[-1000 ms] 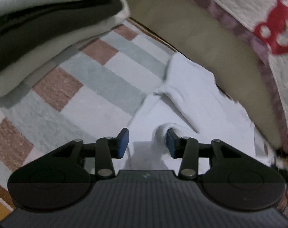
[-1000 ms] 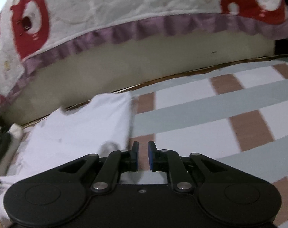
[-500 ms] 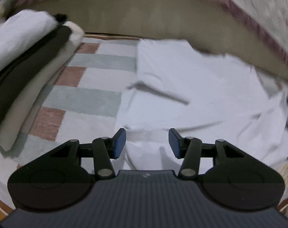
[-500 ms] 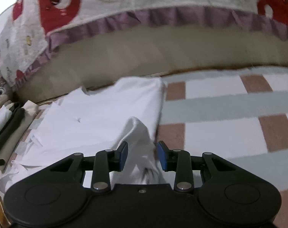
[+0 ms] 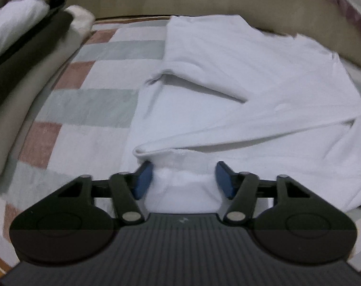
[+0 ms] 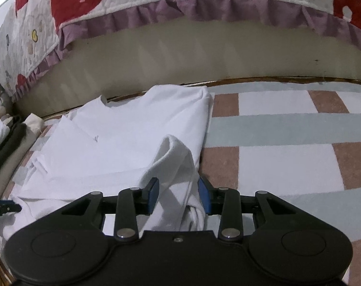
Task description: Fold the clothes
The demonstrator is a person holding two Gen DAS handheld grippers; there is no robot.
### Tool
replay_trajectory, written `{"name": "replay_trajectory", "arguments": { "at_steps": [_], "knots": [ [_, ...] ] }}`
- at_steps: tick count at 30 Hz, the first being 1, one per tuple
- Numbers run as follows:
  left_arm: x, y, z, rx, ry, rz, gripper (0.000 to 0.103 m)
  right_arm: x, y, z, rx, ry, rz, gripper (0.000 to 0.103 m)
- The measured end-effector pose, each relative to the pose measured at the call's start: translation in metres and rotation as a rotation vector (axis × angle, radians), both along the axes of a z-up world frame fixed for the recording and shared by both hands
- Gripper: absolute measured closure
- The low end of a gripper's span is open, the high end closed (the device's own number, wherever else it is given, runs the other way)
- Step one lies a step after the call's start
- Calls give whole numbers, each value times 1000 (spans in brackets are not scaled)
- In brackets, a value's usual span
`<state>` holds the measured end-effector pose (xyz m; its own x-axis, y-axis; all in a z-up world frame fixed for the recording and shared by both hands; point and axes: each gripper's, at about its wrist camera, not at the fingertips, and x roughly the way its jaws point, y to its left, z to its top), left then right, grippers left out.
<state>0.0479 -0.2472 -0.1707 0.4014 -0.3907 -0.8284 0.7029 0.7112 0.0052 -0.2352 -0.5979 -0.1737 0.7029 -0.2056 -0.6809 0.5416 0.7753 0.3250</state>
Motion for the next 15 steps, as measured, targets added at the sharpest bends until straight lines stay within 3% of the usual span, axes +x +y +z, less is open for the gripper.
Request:
{"name": "replay_trajectory", "arguments": {
  "at_steps": [1,2,6,9,12,15],
  "knots": [
    [-3,-3,-1,11,-26,-21,87,0,0,-1,0,2,-2,61],
    [-5,-4,1,11,-40,-28,95,0,-1,-1,0,5,-4,60],
    [-9,2,17,-34,-109,-22,97,-1,-2,-4,1,14,-11,58],
    [2,19,44,-164,-142,27,97,-4,-6,-5,6,8,-28,58],
    [33,29,63,-284,-137,81,97,-9,-11,-2,25,-29,-53,58],
    [75,39,63,-360,-137,165,97,-11,-16,-1,40,-73,-74,58]
  ]
}}
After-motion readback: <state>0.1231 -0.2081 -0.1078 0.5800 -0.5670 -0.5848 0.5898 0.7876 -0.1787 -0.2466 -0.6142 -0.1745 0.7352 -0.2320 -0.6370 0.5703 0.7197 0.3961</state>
